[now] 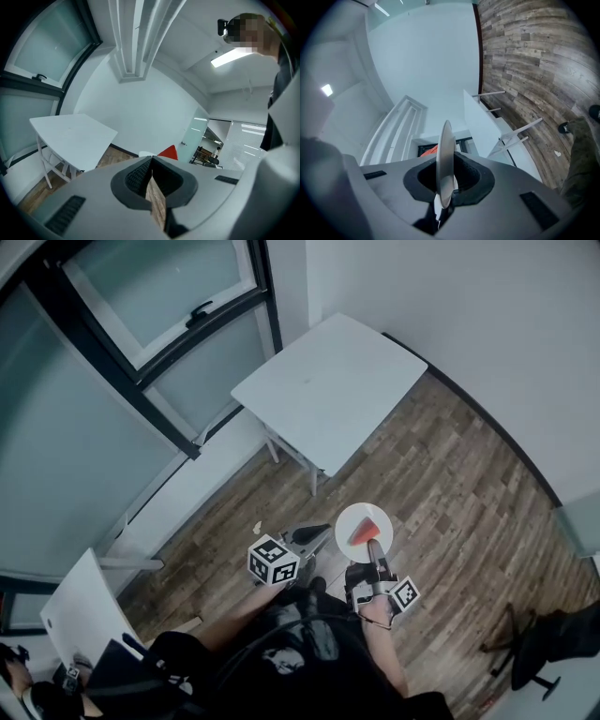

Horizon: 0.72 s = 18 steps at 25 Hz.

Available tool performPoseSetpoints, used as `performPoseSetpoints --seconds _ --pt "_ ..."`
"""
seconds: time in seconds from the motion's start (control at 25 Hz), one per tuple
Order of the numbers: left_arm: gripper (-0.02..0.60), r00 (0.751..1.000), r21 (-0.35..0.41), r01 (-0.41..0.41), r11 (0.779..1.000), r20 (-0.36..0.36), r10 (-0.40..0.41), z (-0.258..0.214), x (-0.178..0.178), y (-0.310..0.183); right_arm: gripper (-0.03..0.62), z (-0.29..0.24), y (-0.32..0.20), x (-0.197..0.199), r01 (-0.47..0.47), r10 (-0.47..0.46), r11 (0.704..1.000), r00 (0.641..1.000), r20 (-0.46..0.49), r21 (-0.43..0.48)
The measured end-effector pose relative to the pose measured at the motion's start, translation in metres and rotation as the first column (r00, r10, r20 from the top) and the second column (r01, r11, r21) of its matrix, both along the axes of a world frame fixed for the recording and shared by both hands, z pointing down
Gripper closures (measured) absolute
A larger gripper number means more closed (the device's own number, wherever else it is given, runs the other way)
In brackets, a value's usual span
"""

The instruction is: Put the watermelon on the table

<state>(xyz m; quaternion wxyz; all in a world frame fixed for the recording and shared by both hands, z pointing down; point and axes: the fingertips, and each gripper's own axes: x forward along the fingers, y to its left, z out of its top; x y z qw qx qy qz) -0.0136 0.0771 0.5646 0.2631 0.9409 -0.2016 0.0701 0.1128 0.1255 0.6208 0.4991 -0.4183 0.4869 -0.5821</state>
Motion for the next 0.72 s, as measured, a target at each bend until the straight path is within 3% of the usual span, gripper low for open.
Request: performPoseSetpoints --seconds 0.12,0.32,0.44,0.56,0.72 --pt "0.575 1.000 -0.019 -0.001 1.000 -0.031 0.001 0.001 -0.002 -0.060 0.557 -0.016 -0.056 0.000 0.036 -0.034 0.999 0.997 -0.066 0.027" --pt "0.575 0.997 0.032 -0.040 0.999 -0.064 0.042 -0.018 0.010 -0.136 0.557 -0.047 -0.136 0.010 0.026 -0.016 0.995 0.994 -0.110 0.095" --pt "0.575 0.994 0.034 -0.061 0.998 -0.084 0.064 -0.020 0.013 -0.161 0.557 -0.051 -0.168 0.006 -0.006 0.018 0.996 0.992 -0.124 0.094" --pt "0.575 0.994 0.009 -0.069 0.998 -0.083 0.070 -0.011 0.007 -0.186 0.557 -0.039 -0.186 0.002 -0.027 0.031 0.998 0.997 -0.074 0.057" --pt "0.575 0.997 -0.024 -0.014 1.000 -0.071 0.012 -0.002 0.000 -0.214 0.557 -0.029 -0.209 0.007 0.005 -0.004 1.000 0.996 -0.084 0.011"
